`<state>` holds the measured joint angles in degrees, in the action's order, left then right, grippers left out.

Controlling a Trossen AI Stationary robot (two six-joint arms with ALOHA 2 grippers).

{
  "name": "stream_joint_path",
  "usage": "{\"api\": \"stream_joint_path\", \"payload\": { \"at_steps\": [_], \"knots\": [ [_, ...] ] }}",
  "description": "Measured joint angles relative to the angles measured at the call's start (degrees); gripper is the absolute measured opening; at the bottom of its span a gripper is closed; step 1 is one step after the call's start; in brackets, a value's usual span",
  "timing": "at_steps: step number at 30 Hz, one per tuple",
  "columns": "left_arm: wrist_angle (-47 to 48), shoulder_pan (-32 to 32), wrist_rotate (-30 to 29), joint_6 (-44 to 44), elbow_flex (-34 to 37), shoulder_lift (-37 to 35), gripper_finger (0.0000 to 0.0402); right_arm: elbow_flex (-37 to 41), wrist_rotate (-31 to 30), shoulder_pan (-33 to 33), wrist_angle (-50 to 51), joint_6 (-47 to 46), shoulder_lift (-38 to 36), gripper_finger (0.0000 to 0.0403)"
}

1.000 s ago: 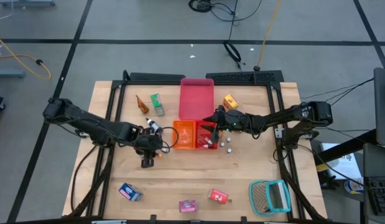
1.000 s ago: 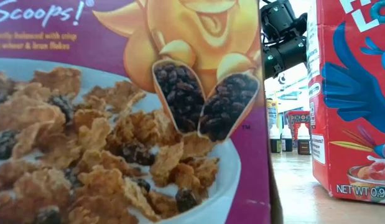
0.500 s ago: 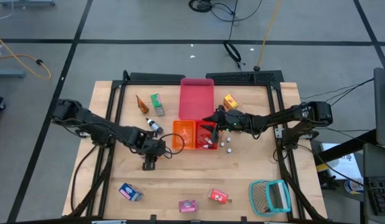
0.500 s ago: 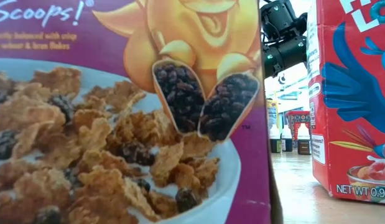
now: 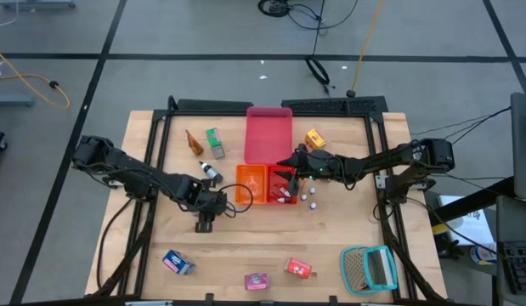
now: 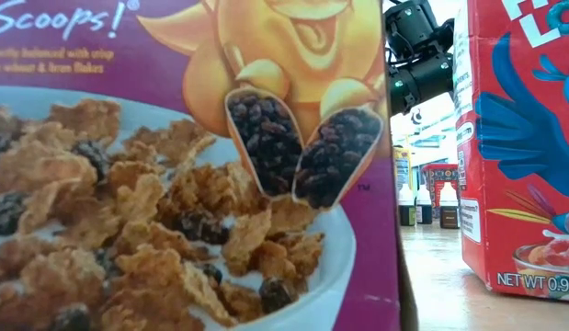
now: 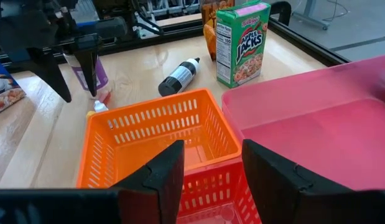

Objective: Pick & Place Kitchen Items
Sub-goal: Put the large yellow food coloring bottle into the red basket

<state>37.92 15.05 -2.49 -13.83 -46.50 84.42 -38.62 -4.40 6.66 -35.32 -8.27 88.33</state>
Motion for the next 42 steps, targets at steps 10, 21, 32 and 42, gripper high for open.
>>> {"api": "stream_joint_path", "payload": {
  "at_steps": [10, 21, 32, 42],
  "knots": [
    [2.1, -1.2, -3.4, 1.7, -3.4, 1.3, 0.0175, 0.0, 0.0, 0.0, 0.0, 0.0, 0.0, 0.0157],
    [1.1, -1.5, 2.0, 2.8, -3.8, 11.2, 0.0175, 0.0, 0.0, 0.0, 0.1, 0.0, 0.0, 0.0157],
    [0.9, -1.5, 3.5, 3.2, -3.8, 12.8, 0.0092, 0.0, 0.0, 0.0, 0.0, 0.0, 0.0, 0.0157],
    [3.2, -1.5, 3.8, 2.8, -6.0, 13.0, 0.0039, 0.0, 0.0, 0.0, 0.0, 0.0, 0.0, 0.0157]
  ]
}}
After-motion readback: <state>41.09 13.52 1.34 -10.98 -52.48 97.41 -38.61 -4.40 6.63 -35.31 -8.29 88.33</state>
